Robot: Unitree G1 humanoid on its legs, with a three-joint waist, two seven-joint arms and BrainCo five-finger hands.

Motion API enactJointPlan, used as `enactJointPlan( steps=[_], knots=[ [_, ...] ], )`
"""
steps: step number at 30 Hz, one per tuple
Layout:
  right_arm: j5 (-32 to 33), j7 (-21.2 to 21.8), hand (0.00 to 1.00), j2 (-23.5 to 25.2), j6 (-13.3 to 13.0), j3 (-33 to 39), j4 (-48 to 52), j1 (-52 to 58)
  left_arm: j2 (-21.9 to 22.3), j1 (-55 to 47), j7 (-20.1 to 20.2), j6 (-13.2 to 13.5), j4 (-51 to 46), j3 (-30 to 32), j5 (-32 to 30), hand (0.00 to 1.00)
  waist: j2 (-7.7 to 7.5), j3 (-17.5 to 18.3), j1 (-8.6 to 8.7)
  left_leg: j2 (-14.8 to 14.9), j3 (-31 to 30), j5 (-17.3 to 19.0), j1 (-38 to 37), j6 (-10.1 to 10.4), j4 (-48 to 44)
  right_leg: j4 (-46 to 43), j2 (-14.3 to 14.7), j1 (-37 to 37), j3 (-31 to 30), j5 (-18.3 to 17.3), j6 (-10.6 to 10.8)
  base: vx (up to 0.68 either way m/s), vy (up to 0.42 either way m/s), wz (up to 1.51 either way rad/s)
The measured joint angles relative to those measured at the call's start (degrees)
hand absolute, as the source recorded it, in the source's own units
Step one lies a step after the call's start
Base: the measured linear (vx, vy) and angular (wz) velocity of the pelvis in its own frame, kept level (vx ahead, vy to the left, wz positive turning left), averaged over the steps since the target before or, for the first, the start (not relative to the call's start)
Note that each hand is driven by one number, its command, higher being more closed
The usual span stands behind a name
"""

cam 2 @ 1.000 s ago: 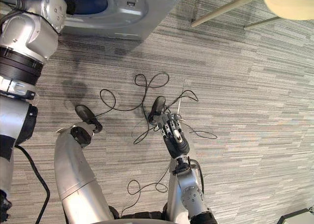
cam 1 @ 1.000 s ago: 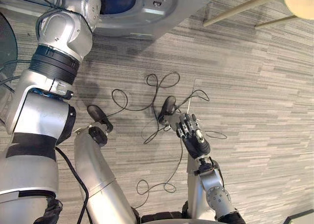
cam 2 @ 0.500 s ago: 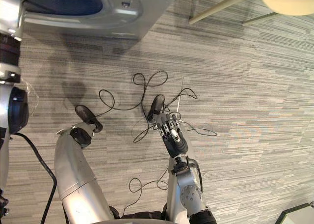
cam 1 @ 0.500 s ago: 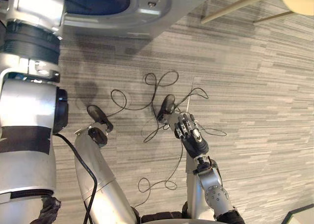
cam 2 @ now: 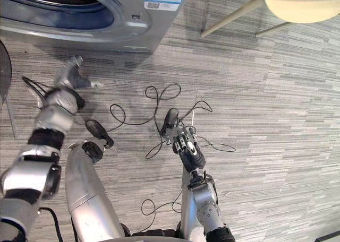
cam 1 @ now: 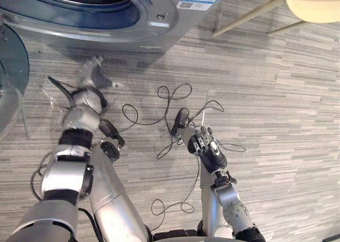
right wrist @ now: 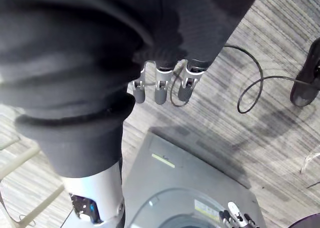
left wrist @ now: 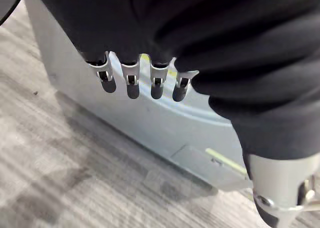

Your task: Pick up the laundry basket with both hands and put the clothes into the washing machine.

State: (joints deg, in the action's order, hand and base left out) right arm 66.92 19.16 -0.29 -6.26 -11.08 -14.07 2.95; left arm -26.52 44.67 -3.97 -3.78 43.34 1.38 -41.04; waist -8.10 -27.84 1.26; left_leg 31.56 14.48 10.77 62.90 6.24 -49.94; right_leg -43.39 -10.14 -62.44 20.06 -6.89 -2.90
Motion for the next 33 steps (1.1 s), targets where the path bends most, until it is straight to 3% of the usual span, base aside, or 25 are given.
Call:
enactJointPlan(
  steps=[4, 10, 13, 14, 15, 18, 19, 20, 21, 22, 23, 24, 25, 28, 29, 31, 32, 33],
  knots=[
    [-0.01, -0.94, 0.0, -0.13, -0.63, 2.61, -0.99, 0.07, 6.94, -7.83, -2.45, -0.45, -1.2, 3.39, 1.09, 0.0, 1.25, -0.1, -0.71, -0.8, 0.37, -0.67, -3.71, 0.28, 2.36, 1.18, -0.13, 3.28, 0.25, 0.01, 0.03, 0.01, -0.002, 0.11],
    [-2.63, -3.72, 0.0, 0.0, -2.35, 4.23, -2.61, -0.25, 13.66, -15.34, -6.12, 0.13, -1.3, 6.04, 5.16, 0.0, 3.02, 0.24, -1.5, -2.1, 1.23, -1.05, -12.09, 0.67, 5.53, 3.77, -0.12, 11.06, 0.12, 0.14, 0.72, 0.01, -0.004, 0.08],
    [-6.69, -6.22, 0.0, 0.71, -3.22, 6.96, -2.59, -0.26, 19.6, -24.34, -7.43, 1.35, -7.25, 4.73, 13.93, 0.0, 4.33, 0.47, -2.05, -3.69, 2.24, -0.92, -20.23, 0.61, 7.52, 4.83, -0.98, 18.51, -0.13, -0.5, 1.77, 0.01, 0.013, 0.2],
    [-8.87, -7.69, 0.0, 0.94, -3.95, 8.39, -2.59, -0.26, 21.42, -30.16, -7.27, 2.38, -11.51, 2.6, 20.01, 0.0, 5.06, 0.85, -2.25, -4.45, 3.04, -0.48, -24.54, 0.61, 8.14, 5.27, -1.38, 22.09, -0.72, -0.94, 2.49, 0.07, 0.051, 0.12],
    [-11.06, -9.26, 0.0, 0.93, -4.45, 9.65, -2.6, -0.37, 23.46, -36.22, -7.09, 3.52, -16.45, -0.2, 25.98, 0.0, 6.28, 1.5, -2.38, -4.7, 4.07, 0.39, -28.85, 0.68, 8.38, 5.82, -1.7, 25.84, -1.01, -1.29, 3.08, 0.07, 0.06, 0.02],
    [-13.81, -12.08, 0.0, 1.0, -5.13, 11.6, -2.56, -0.47, 25.43, -48.02, -5.6, 6.08, -24.79, -5.43, 35.89, 0.0, 9.03, 3.51, -2.4, -4.44, 8.33, 3.55, -39.02, 1.27, 9.48, 7.74, -1.02, 32.66, -2.83, -2.66, 4.77, 0.06, 0.062, -0.46],
    [-15.87, -14.13, 0.0, 0.88, -6.25, 12.38, -3.7, -1.68, 25.59, -51.39, -4.42, 8.15, -26.27, -8.06, 40.6, 0.0, 10.69, 5.18, -2.22, -4.56, 10.9, 4.01, -43.19, 1.57, 12.02, 10.86, -2.49, 35.94, 0.16, -3.01, 4.44, 0.08, 0.071, -0.81],
    [-17.23, -15.78, 0.0, 0.77, -7.02, 12.55, -4.45, -3.07, 25.93, -52.94, -3.44, 9.44, -26.63, -9.25, 43.43, 0.0, 11.94, 6.57, -2.23, -4.63, 12.81, 3.84, -45.87, 1.83, 14.53, 10.47, -5.34, 37.78, 3.71, -2.58, 2.64, 0.08, 0.062, -0.88],
    [-18.74, -17.28, 0.0, 0.83, -7.4, 12.59, -4.62, -3.91, 25.77, -53.98, -2.88, 10.33, -26.63, -10.22, 45.78, 0.0, 12.39, 8.02, -1.91, -4.86, 14.92, 3.7, -47.97, 1.88, 15.93, 7.84, -7.97, 38.49, 6.01, -2.97, 1.56, 0.08, -0.043, -0.68],
    [-22.81, -19.97, 0.0, 0.79, -8.03, 12.94, -4.26, -4.49, 25.16, -54.16, -2.2, 10.63, -24.69, -10.34, 49.7, 0.0, 11.64, 10.89, -1.3, -6.53, 16.34, 3.27, -50.94, 2.75, 17.81, 5.95, -11.82, 41.55, 6.66, -3.56, 2.97, 0.07, -0.102, -0.41],
    [-23.39, -20.49, 0.0, 0.81, -8.21, 12.93, -3.66, -4.83, 24.8, -54.18, -2.2, 10.62, -24.54, -10.33, 50.25, 0.0, 11.31, 11.37, -0.96, -6.85, 15.91, 3.41, -51.4, 3.66, 17.78, 7.37, -11.4, 42.68, 6.75, -4.91, 5.89, 0.1, -0.143, -0.22],
    [-24.56, -21.11, 0.0, 0.4, -8.44, 12.99, -2.89, -5.63, 24.76, -53.93, -2.25, 10.62, -24.2, -10.31, 50.66, 0.0, 11.89, 11.65, -0.53, -6.87, 15.06, 3.27, -51.7, 4.14, 17.94, 7.72, -10.59, 43.44, 6.86, -5.06, 6.65, 0.08, -0.121, -0.26],
    [-26.52, -22.52, 0.0, -0.09, -8.51, 13.06, -1.29, -6.66, 25.25, -53.59, -2.3, 10.6, -23.6, -10.37, 50.97, 0.0, 12.44, 12.38, -0.48, -6.67, 14.67, 1.85, -52.54, 4.09, 19.5, 8.72, -9.01, 43.44, 6.62, -5.05, 6.51, 0.11, -0.162, -0.49],
    [-32.35, -25.55, 0.0, 0.41, -9.13, 12.79, 2.97, -8.45, 25.93, -53.25, -2.5, 10.3, -21.3, -10.23, 51.56, 0.0, 11.15, 16.18, 0.64, -6.16, 18.95, -3.94, -59.76, 5.49, 29.08, 11.17, -6.09, 45.14, 7.19, -7.01, 6.14, 0.18, -0.228, -0.55],
    [-34.42, -26.09, 0.0, 0.7, -9.11, 12.63, 3.19, -9.41, 25.91, -53.36, -2.55, 10.31, -20.2, -9.74, 51.62, 0.0, 11.03, 18.19, 0.97, -3.92, 17.61, -5.43, -60.15, 5.08, 28.47, 11.13, -3.63, 45.62, 7.53, -8.0, 5.03, 0.21, -0.331, -0.62],
    [-37.39, -27.47, 0.0, 1.27, -9.06, 11.97, 3.64, -11.42, 25.89, -53.13, -2.55, 10.23, -20.06, -8.35, 51.84, 0.0, 10.97, 18.83, 0.22, 0.78, 15.16, -8.78, -59.47, -0.48, 22.16, 12.81, 1.82, 47.61, 6.59, -8.86, 3.33, 0.23, -0.395, -0.8],
    [-38.58, -28.06, 0.0, 1.29, -9.01, 11.12, 3.75, -12.32, 25.88, -53.39, -2.56, 10.18, -20.08, -7.55, 51.94, 0.0, 10.6, 19.08, -0.7, 3.09, 14.19, -13.05, -58.33, -7.05, 17.43, 14.96, 4.34, 49.23, 5.22, -8.55, 2.43, 0.27, -0.389, -1.31],
    [-41.0, -28.52, 0.0, 0.94, -8.78, 8.92, 4.47, -13.56, 25.82, -54.44, -2.44, 10.19, -20.41, -6.38, 51.88, 0.0, 10.66, 19.09, -2.51, 4.51, 8.19, -15.65, -53.67, -13.77, 7.1, 20.19, 7.82, 52.46, 1.44, -7.31, 0.28, 0.38, -0.447, -1.64]
  ],
)
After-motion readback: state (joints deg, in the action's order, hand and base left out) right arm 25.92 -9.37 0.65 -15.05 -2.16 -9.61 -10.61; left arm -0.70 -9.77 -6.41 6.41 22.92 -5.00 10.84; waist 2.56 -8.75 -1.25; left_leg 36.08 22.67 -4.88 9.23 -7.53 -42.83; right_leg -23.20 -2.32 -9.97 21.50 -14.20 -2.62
